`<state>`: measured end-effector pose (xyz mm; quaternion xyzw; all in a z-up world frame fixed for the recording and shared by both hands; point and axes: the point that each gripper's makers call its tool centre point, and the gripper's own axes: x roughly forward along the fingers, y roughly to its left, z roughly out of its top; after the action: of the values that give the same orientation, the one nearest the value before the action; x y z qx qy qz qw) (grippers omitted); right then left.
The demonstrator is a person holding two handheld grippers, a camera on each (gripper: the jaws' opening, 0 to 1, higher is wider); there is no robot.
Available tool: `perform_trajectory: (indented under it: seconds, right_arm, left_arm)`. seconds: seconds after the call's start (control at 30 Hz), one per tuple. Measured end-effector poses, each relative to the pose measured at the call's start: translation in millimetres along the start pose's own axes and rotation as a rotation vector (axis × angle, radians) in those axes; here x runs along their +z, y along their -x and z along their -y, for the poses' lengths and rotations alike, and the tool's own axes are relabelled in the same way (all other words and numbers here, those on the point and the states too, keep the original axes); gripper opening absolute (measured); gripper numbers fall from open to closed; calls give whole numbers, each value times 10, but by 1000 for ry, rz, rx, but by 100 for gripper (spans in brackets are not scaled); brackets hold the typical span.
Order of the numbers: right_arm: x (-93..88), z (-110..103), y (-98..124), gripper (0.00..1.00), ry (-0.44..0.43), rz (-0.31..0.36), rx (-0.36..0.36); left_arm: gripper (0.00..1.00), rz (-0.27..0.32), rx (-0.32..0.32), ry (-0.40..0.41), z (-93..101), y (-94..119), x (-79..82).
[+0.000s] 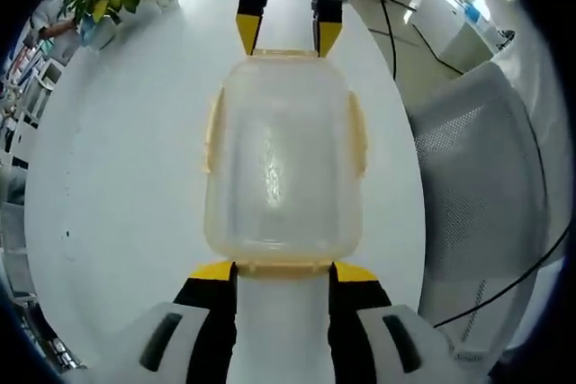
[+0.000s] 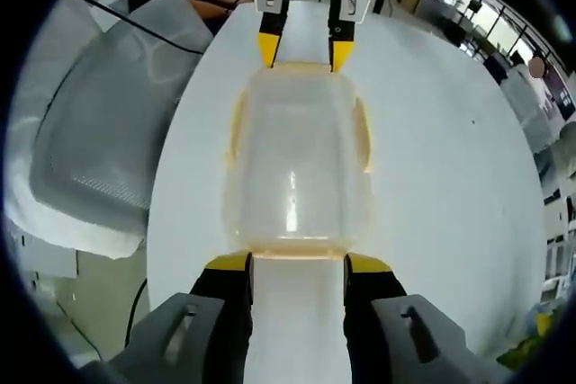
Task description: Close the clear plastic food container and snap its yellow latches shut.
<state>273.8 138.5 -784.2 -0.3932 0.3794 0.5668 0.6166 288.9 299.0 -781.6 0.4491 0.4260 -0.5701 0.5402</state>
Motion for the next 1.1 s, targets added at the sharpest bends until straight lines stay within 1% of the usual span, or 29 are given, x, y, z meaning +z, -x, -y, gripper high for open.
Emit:
perform_trajectory:
  seconds: [0.2, 0.27, 0.3, 0.33, 0.37, 0.4, 0.43, 0.47, 0.5, 0.53, 0.57, 0.63, 0.67, 0.7, 0.73, 0.77, 0.83, 0.87, 0.93, 0.97, 1.0, 1.03, 1.07, 1.1]
  right_arm:
    - [-8, 1, 2, 36, -3, 5, -5]
    - [-48, 5, -23, 35, -4, -10, -9]
    - [-87, -5, -34, 32, -2, -28, -5]
    - [-141, -6, -53, 26, 8, -51, -5]
    - [-160, -7, -68, 24, 9, -54, -9]
    - [-188, -14, -79, 24, -5, -56, -6]
    - [-196, -24, -80, 30, -22, -55, -2]
    - [-211, -59, -85, 36, -83, -48, 11]
    - [-231, -67, -81, 40, -103, -50, 15]
    - [-257, -39, -69, 40, -93, -51, 7]
    - [-280, -30, -58, 38, -95, -55, 0]
    - [-346, 10, -14, 32, -132, -69, -29]
    - [-361, 7, 0, 34, -142, -66, -26]
    - [-384, -8, 25, 38, -154, -62, -21]
    - [-402, -17, 41, 42, -172, -62, -23]
    - [-426, -24, 59, 45, -198, -60, -29]
    - [-482, -31, 87, 45, -225, -65, -38]
    - [-517, -30, 101, 44, -236, -77, -45]
    - [-606, 0, 151, 41, -267, -112, -73]
    - [-624, 15, 172, 40, -284, -118, -82]
    - [-630, 26, 204, 40, -329, -115, -90]
    - [-622, 19, 222, 41, -370, -108, -85]
    - [-602, 26, 243, 43, -401, -92, -84]
    - [-561, 53, 267, 44, -434, -63, -91]
  left_arm:
    - [34, -11, 7, -9, -5, -18, -36]
    - [34, -37, 7, -4, -6, -27, -103]
    - [34, -47, 7, -2, -6, -31, -132]
    - [34, -56, 6, 4, -2, -34, -171]
    - [35, -56, 6, 9, -1, -34, -181]
    - [36, -56, 5, 31, 6, -31, -214]
    - [38, -55, 2, 47, 13, -27, -237]
    - [40, -56, -3, 88, 29, -21, -282]
    - [42, -60, -7, 123, 43, -13, -323]
    - [44, -58, -9, 158, 44, 1, -366]
    - [44, -51, -5, 182, 32, 17, -391]
    - [45, -15, 15, 259, -24, 79, -425]
    - [46, 6, 10, 296, -29, 104, -425]
    - [48, 18, 7, 362, -30, 157, -447]
    - [52, 33, 20, 396, -55, 189, -450]
    - [56, 76, 40, 420, -99, 240, -424]
    - [61, 103, 48, 480, -108, 304, -421]
    - [62, 110, 32, 512, -78, 326, -426]
    - [61, 98, 35, 558, -67, 340, -461]
    - [60, 95, 39, 582, -62, 335, -473]
    - [60, 101, 47, 619, -67, 323, -469]
    - [57, 112, 65, 690, -90, 316, -464]
    - [56, 128, 59, 745, -85, 311, -434]
    - [55, 158, 29, 777, -49, 308, -364]
